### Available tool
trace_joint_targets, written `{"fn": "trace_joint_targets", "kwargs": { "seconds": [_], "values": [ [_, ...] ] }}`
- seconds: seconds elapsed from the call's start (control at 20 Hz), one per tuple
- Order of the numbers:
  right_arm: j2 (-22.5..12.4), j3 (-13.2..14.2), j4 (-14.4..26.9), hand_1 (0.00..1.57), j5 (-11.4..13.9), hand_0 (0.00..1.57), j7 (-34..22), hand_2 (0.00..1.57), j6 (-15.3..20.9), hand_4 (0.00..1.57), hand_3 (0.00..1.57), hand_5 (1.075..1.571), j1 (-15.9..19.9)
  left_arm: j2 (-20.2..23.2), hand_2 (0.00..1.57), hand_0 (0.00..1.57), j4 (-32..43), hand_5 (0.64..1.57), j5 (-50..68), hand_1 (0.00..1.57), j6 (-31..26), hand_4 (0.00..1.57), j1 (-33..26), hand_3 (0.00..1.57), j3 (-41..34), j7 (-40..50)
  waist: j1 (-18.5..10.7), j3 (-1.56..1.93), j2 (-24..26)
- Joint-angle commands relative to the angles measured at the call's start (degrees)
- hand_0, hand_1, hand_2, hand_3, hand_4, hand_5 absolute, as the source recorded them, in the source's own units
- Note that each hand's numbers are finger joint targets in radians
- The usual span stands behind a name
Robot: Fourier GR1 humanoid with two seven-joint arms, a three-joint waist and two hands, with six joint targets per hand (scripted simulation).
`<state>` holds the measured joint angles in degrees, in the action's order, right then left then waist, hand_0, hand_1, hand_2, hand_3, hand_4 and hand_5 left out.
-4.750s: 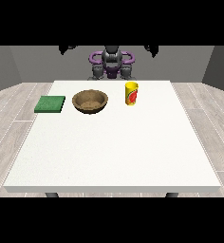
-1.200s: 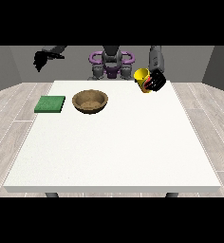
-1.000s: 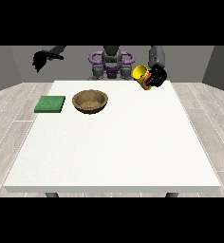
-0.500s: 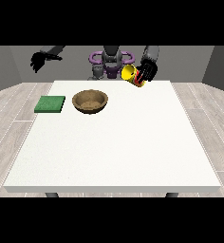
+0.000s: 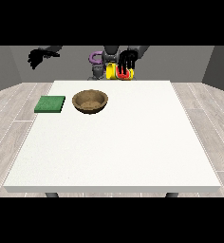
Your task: Pick the cup and pour the ball into the bowl, then pick the bowl and place it on the pad
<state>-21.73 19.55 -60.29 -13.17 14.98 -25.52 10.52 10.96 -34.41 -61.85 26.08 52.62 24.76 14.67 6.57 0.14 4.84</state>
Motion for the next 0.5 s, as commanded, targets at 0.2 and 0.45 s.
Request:
{"fn": "trace_joint_targets", "kwargs": {
  "seconds": [0.2,0.45],
  "values": [
    [1.21,-0.94,1.20,0.00,0.96,0.00,4.54,0.00,-1.59,0.00,0.00,1.571,-0.56,-5.34,1.57,1.49,3.65,1.019,-15.97,1.49,-8.28,1.57,4.18,1.57,12.92,5.81,2.51,-0.02,-1.88],
    [0.31,-0.37,2.50,0.00,0.47,0.00,0.89,0.00,0.00,0.00,0.00,1.571,2.60,-6.02,1.57,1.52,6.53,1.232,-25.92,1.52,-16.63,1.50,7.75,1.57,21.52,6.58,0.73,-0.05,0.22]
  ]
}}
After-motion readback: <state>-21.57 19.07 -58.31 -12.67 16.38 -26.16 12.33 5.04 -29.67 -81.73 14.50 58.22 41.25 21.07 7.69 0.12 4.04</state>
